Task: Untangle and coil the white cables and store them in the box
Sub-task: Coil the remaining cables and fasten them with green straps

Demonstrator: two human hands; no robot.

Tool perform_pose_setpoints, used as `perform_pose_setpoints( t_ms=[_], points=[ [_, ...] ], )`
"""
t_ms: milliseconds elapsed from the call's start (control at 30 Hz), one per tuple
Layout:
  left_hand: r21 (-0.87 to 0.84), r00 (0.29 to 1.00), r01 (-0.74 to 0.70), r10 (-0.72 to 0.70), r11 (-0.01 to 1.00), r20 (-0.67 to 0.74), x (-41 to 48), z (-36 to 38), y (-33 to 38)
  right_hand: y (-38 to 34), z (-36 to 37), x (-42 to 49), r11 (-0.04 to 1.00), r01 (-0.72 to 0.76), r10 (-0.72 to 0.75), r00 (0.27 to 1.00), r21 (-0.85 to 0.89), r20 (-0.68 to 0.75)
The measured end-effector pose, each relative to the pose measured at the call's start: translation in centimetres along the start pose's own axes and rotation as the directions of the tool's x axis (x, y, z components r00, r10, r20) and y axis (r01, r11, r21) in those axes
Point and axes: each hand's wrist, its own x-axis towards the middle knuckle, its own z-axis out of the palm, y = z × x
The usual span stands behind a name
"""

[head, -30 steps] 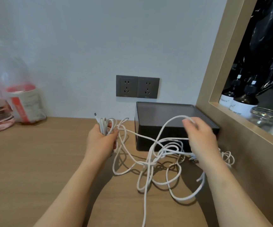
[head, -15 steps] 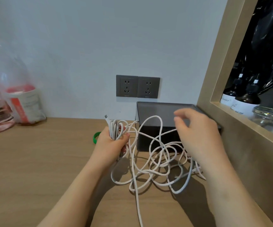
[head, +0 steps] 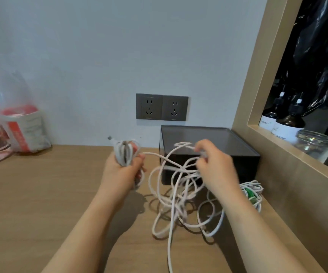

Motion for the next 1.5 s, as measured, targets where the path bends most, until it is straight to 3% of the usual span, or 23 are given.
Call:
perform_pose_setpoints(
  t_ms=[100,200,267,333,400,433,467,500,533,567,600,667,767,833,900,1000,1133,1200,1267,1367,1433,1500],
  points=[
    [-0.179,0.982,-0.043,0.009,0.983,-0.188,1.2,-2.2,0.4,3.0,-2.4,-0.4,0.959,-0.186,0.142,0.968,-0.215,-0.206],
    [-0.338,0.974,-0.057,-0.022,0.940,-0.225,1.8,-3.4,0.7,3.6,-3.6,-1.1,0.884,-0.288,0.246,0.956,-0.368,-0.156],
    [-0.298,0.986,-0.044,-0.007,0.953,-0.166,1.5,-2.8,0.6,2.9,-3.0,-1.3,0.879,-0.198,0.172,0.980,-0.434,-0.100],
    [-0.217,0.997,-0.008,-0.011,0.976,-0.083,0.9,-1.7,0.2,1.7,-2.1,-1.3,0.917,-0.037,-0.022,0.989,-0.397,-0.144],
    [-0.159,0.999,0.028,-0.031,0.987,-0.012,0.4,-0.8,-0.2,-0.1,-1.2,-1.2,0.953,0.165,-0.225,0.947,-0.256,-0.228],
    [-0.146,0.999,0.034,-0.032,0.989,0.015,0.3,-0.6,-0.3,-1.1,-0.9,-1.2,0.966,0.232,-0.252,0.944,-0.112,-0.214],
    [-0.147,0.999,0.035,-0.030,0.989,0.038,0.2,-0.4,-0.4,-2.0,-0.5,-1.1,0.969,0.231,-0.220,0.968,0.088,-0.122],
    [-0.151,0.998,0.034,-0.026,0.988,0.057,0.2,-0.3,-0.5,-2.8,-0.2,-1.2,0.948,0.138,-0.167,0.983,0.286,0.078],
    [-0.159,0.997,0.033,-0.022,0.987,0.072,0.1,-0.2,-0.5,-3.3,0.3,-1.2,0.915,0.003,-0.129,0.950,0.403,0.286],
    [-0.169,0.997,0.031,-0.018,0.985,0.080,0.1,-0.3,-0.5,-3.5,0.9,-1.2,0.906,-0.083,-0.118,0.892,0.416,0.436],
    [-0.183,0.997,0.028,-0.013,0.983,0.079,0.1,-0.3,-0.4,-3.2,1.5,-1.2,0.920,-0.110,-0.115,0.843,0.377,0.525],
    [-0.217,0.998,0.012,0.002,0.976,0.062,0.1,-0.5,-0.2,-2.3,2.2,-1.4,0.967,-0.066,-0.091,0.812,0.246,0.577],
    [-0.232,0.998,-0.015,0.027,0.973,0.049,0.3,-0.7,-0.1,-0.5,1.8,-1.0,0.981,0.104,-0.012,0.879,-0.166,0.476],
    [-0.200,0.998,-0.026,0.037,0.979,0.050,0.2,-0.5,-0.3,0.5,0.8,-0.6,0.933,0.139,-0.040,0.957,-0.332,0.287],
    [-0.170,0.998,-0.011,0.020,0.985,0.053,0.0,-0.2,-0.3,1.2,-0.3,-0.3,0.938,0.074,-0.022,0.987,-0.338,0.158],
    [-0.113,0.997,0.018,-0.009,0.993,0.082,-0.2,0.1,-0.4,1.3,-2.0,0.0,0.975,-0.080,0.131,0.960,-0.206,0.246],
    [0.063,0.989,0.024,-0.033,0.998,0.147,-0.6,0.5,-0.8,0.2,-1.1,-0.4,0.959,0.116,-0.030,0.950,-0.260,0.311],
    [0.091,0.980,0.040,-0.057,0.995,0.193,-0.8,0.6,-0.9,-0.8,0.0,-0.5,0.966,0.196,-0.129,0.930,-0.169,0.344],
    [0.092,0.972,0.065,-0.084,0.994,0.219,-0.8,0.5,-0.8,-1.5,0.6,-0.5,0.985,0.168,-0.147,0.935,-0.038,0.322],
    [0.080,0.974,0.077,-0.092,0.994,0.208,-0.6,0.3,-0.8,-1.7,0.4,0.0,0.962,-0.105,0.031,0.959,0.250,0.283],
    [0.026,0.982,0.097,-0.100,0.995,0.160,-0.3,0.2,-1.0,-1.4,0.1,0.5,0.813,-0.338,0.260,0.939,0.475,0.224],
    [-0.040,0.987,0.132,-0.127,0.990,0.103,0.0,-0.1,-1.1,-0.8,-0.6,1.4,0.528,-0.464,0.494,0.849,0.711,0.187]
  ],
)
